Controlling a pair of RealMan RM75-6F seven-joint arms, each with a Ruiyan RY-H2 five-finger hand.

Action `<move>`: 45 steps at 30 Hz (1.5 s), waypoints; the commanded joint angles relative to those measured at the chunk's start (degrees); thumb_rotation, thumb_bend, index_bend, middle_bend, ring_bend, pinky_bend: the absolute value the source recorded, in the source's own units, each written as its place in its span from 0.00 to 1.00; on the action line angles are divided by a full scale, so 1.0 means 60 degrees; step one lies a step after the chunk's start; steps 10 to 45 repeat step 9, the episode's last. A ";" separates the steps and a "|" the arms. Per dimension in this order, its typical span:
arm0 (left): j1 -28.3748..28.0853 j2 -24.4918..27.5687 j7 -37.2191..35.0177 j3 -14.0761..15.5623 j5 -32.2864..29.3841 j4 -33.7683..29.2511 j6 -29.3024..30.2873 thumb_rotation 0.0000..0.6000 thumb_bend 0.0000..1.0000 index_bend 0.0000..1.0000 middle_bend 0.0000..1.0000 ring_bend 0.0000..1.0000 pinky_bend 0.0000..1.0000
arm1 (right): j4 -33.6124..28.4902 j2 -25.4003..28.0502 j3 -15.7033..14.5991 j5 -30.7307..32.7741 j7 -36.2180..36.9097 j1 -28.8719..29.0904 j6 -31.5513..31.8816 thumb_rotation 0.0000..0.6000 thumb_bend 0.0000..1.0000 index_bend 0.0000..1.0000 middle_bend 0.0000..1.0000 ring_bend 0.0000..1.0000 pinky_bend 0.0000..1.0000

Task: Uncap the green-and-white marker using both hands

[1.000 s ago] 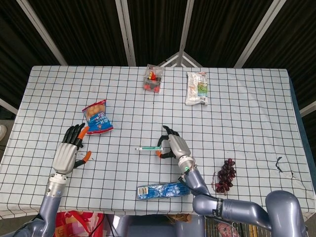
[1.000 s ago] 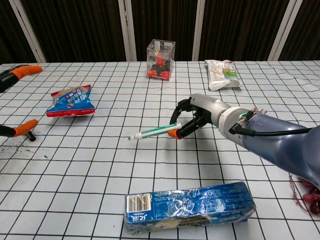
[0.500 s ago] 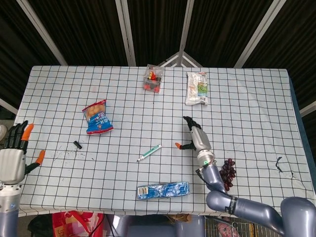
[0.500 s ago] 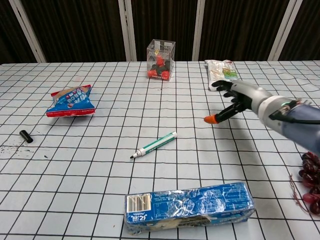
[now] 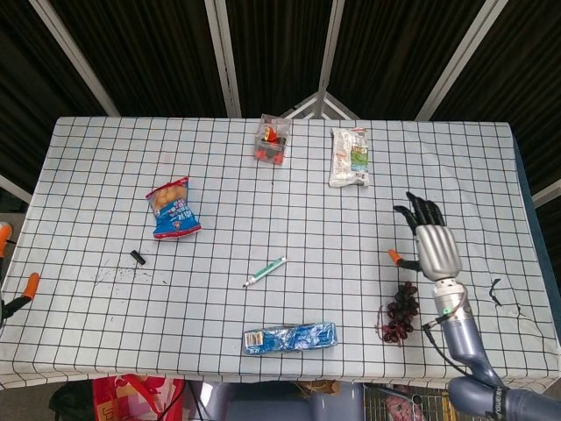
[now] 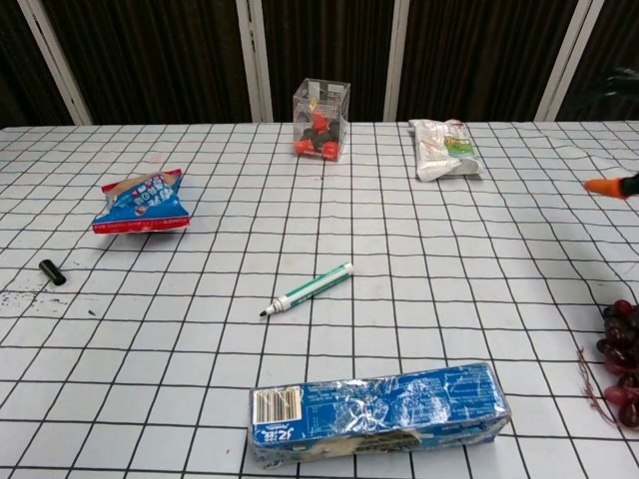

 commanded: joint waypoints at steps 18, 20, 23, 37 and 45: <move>-0.0179 0.0321 0.0290 -0.0186 0.0196 -0.0718 -0.0195 1.00 0.46 0.00 0.01 0.00 0.00 | -0.0762 0.1859 -0.0994 -0.1283 -0.0790 -0.1396 0.1282 1.00 0.27 0.18 0.02 0.00 0.00; -0.0179 0.0321 0.0290 -0.0186 0.0196 -0.0718 -0.0195 1.00 0.46 0.00 0.01 0.00 0.00 | -0.0762 0.1859 -0.0994 -0.1283 -0.0790 -0.1396 0.1282 1.00 0.27 0.18 0.02 0.00 0.00; -0.0179 0.0321 0.0290 -0.0186 0.0196 -0.0718 -0.0195 1.00 0.46 0.00 0.01 0.00 0.00 | -0.0762 0.1859 -0.0994 -0.1283 -0.0790 -0.1396 0.1282 1.00 0.27 0.18 0.02 0.00 0.00; -0.0179 0.0321 0.0290 -0.0186 0.0196 -0.0718 -0.0195 1.00 0.46 0.00 0.01 0.00 0.00 | -0.0762 0.1859 -0.0994 -0.1283 -0.0790 -0.1396 0.1282 1.00 0.27 0.18 0.02 0.00 0.00; -0.0179 0.0321 0.0290 -0.0186 0.0196 -0.0718 -0.0195 1.00 0.46 0.00 0.01 0.00 0.00 | -0.0762 0.1859 -0.0994 -0.1283 -0.0790 -0.1396 0.1282 1.00 0.27 0.18 0.02 0.00 0.00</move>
